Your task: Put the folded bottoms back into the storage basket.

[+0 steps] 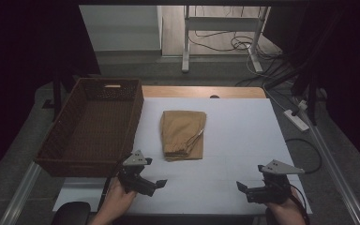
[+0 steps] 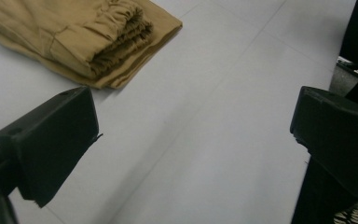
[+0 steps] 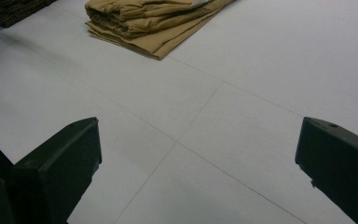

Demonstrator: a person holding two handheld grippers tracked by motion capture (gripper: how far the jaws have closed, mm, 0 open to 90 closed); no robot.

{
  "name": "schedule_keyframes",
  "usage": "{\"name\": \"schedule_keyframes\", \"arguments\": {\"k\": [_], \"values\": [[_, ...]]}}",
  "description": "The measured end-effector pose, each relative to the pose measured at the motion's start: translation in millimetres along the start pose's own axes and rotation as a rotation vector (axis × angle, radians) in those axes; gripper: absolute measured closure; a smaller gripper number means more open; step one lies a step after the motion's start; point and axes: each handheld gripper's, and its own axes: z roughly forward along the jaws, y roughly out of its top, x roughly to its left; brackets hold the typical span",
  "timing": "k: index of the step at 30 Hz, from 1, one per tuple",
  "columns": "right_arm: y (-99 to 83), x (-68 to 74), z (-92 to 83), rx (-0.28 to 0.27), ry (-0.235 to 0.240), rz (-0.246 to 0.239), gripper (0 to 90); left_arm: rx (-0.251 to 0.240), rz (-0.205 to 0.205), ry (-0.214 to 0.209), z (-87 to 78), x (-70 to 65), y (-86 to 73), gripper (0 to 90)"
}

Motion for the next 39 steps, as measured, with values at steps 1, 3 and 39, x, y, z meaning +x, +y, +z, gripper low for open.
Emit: {"name": "schedule_keyframes", "arguments": {"k": [1,3,39], "values": [[0.0,0.0,0.0,0.000,0.000,0.000,1.1,0.000,0.000,0.000,0.0,0.0,0.0,0.2],[0.0,0.1,0.0,0.001,0.001,-0.001,1.1,0.001,0.010,0.000,3.8,2.2,2.9,0.2],[-0.4,-0.1,-0.3,0.003,0.009,-0.004,1.2,0.028,-0.040,0.107,50.9,63.5,59.6,0.0]]}}
